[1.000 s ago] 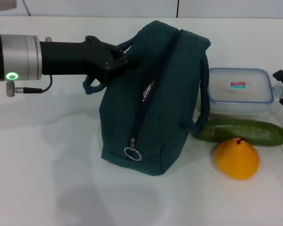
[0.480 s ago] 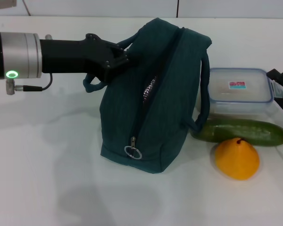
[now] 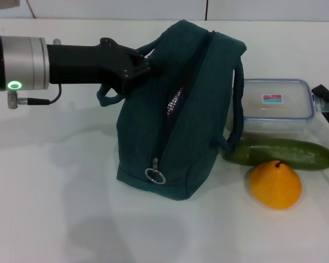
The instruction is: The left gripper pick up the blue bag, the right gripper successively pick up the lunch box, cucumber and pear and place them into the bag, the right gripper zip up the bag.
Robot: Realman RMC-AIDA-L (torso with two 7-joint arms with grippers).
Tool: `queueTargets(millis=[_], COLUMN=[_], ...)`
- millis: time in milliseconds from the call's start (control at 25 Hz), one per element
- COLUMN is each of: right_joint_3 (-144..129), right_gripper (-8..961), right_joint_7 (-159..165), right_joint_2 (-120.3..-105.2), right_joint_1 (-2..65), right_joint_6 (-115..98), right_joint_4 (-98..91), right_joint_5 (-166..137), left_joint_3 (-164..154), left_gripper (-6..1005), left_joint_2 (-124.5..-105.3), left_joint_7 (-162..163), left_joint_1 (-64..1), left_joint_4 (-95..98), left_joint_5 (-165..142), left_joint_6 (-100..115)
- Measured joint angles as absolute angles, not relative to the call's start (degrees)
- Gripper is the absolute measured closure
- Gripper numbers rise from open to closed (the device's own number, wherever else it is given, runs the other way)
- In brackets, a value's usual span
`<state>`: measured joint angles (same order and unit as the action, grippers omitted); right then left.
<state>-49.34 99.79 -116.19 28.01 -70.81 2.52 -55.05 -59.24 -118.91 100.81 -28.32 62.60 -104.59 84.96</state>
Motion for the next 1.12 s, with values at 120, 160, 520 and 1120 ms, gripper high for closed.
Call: queueTargets(millis=[120, 160, 520, 1120], right_joint_3=[-49.35, -49.23, -49.27, -49.11], right_gripper=[804, 813, 857, 856], right_joint_7=[98.01, 96.80, 89.02, 82.37], right_joint_2=[-116.19, -116.19, -115.92, -115.22], right_joint_1=[27.98, 27.83, 25.92, 22.46], right_joint_6=[-70.84, -70.96, -76.42, -89.90], right_joint_4=[2.36, 2.34, -3.17, -14.30], right_joint_5=[-55.10, -55.05, -54.60, -54.74], left_joint_3=[-59.23, -59.19, -58.73, -59.76], left_gripper=[954, 954, 954, 954], left_joint_2=[-118.92, -118.95, -119.37, -119.28], left_joint_7=[100.73, 100.61, 95.42, 97.98], left_joint_1=[-28.40, -28.41, -27.66, -28.46], left_joint_4=[62.58, 62.58, 61.64, 61.76], left_joint_5=[-104.59, -104.58, -102.44, -103.13], left_joint_6=[84.86, 84.83, 84.69, 84.98])
